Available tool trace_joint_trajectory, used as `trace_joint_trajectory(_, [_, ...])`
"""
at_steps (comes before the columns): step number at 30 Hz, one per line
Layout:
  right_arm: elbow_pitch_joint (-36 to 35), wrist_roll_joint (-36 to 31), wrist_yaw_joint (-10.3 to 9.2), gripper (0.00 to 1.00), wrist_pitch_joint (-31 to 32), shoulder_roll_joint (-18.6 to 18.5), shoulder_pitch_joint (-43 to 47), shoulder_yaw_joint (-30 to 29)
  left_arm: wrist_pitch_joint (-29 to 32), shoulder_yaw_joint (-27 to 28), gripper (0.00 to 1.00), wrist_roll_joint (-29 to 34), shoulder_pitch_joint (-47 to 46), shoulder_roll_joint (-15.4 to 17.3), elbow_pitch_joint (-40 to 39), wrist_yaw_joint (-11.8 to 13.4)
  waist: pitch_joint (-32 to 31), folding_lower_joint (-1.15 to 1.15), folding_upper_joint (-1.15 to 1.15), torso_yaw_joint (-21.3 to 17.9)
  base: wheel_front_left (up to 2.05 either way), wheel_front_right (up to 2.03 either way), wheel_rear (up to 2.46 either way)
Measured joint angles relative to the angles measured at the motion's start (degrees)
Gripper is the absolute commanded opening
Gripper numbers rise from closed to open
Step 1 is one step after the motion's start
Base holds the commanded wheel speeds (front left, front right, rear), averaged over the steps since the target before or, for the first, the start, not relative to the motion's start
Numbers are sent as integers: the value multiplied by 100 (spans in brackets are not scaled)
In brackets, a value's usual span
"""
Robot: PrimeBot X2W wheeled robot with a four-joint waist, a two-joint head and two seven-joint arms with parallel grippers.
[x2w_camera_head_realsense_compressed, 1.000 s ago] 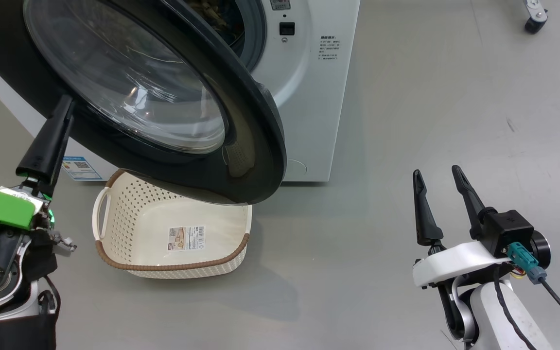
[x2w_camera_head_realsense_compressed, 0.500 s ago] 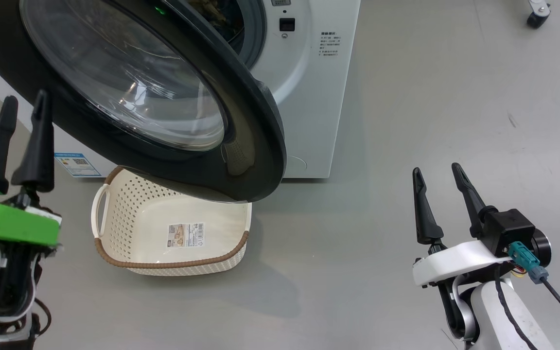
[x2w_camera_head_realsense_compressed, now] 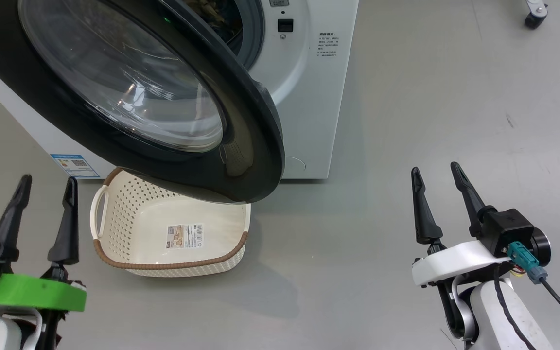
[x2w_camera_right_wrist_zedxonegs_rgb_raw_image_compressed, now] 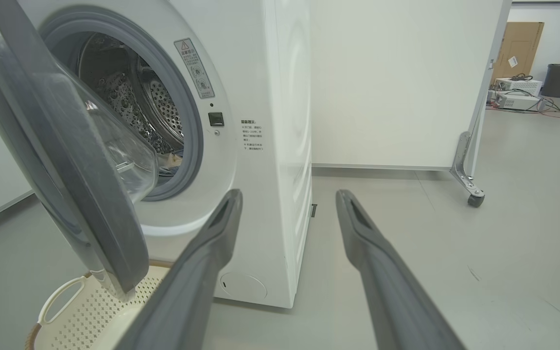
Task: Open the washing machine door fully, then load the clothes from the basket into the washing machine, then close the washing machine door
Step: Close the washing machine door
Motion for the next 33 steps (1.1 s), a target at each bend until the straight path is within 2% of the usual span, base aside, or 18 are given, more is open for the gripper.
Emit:
trace_joint_trajectory(7, [-4, 0, 0, 100, 0, 2, 1, 2, -108, 4, 100, 259, 198, -334, 542, 100, -24, 0, 0, -24, 0, 0, 0])
trace_joint_trajectory(20, [3, 11, 18, 100, 0, 0, 83, 33, -109, 12, 100, 539, 224, -578, 1012, 205, -187, 0, 0, -111, 0, 0, 0])
trace_joint_trajectory(33, [5, 11, 16, 100, 0, 2, 203, -12, -109, 282, 100, 721, 201, -869, 856, 203, -262, 0, 0, -140, 0, 0, 0])
